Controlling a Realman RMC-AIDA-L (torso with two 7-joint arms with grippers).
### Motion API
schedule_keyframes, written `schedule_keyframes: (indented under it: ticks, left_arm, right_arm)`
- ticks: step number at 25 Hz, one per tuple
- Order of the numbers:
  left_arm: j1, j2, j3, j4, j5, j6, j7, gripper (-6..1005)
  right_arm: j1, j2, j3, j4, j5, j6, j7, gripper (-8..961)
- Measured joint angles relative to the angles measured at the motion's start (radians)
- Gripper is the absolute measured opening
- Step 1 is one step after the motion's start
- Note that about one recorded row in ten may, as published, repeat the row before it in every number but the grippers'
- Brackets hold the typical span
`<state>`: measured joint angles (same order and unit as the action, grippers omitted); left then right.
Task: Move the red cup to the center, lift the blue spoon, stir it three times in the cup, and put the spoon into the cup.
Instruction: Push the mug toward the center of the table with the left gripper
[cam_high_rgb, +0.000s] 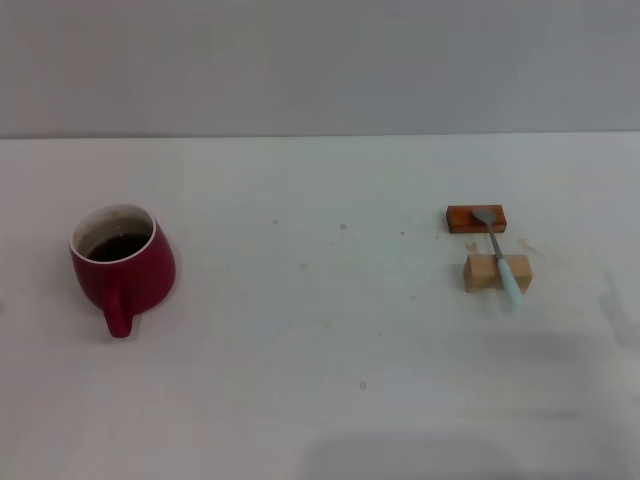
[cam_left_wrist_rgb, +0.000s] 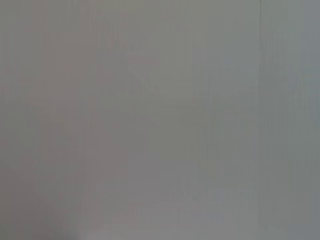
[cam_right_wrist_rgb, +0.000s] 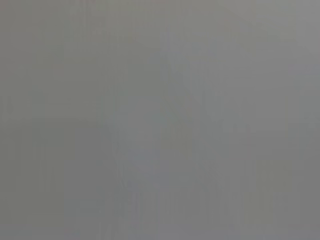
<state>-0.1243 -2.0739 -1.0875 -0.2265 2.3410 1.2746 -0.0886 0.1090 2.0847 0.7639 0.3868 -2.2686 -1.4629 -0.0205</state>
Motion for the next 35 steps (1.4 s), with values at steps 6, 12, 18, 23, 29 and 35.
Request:
schedule_keyframes:
  ticks: [6, 12, 18, 23, 29, 35]
  left_arm:
    - [0.000, 0.001, 0.000, 0.003, 0.000, 0.000, 0.000, 846]
    - [-0.008, 0.002, -0.010, 0.005, -0.001, 0.000, 0.002, 847]
    - [-0.014, 0.005, -0.016, 0.008, -0.002, -0.004, 0.017, 793]
    - [-0.033, 0.007, -0.023, 0.020, -0.001, -0.024, 0.070, 677]
    - [-0.066, 0.008, -0.008, 0.027, 0.007, -0.059, 0.150, 493]
    - [-0.100, 0.008, 0.021, 0.034, 0.008, -0.091, 0.283, 255]
  right_arm:
    - [0.001, 0.000, 0.000, 0.000, -0.002, 0.000, 0.001, 769]
    - [0.003, 0.001, -0.006, 0.001, -0.002, 0.004, 0.001, 768]
    - [0.004, 0.001, -0.025, 0.003, 0.005, 0.000, 0.001, 768]
    - [0.000, 0.002, -0.026, 0.009, 0.006, -0.002, 0.001, 767]
    - [-0.003, 0.002, -0.037, 0.022, 0.006, -0.004, 0.001, 766]
    - [-0.005, 0.002, -0.040, 0.023, 0.006, -0.004, 0.000, 766]
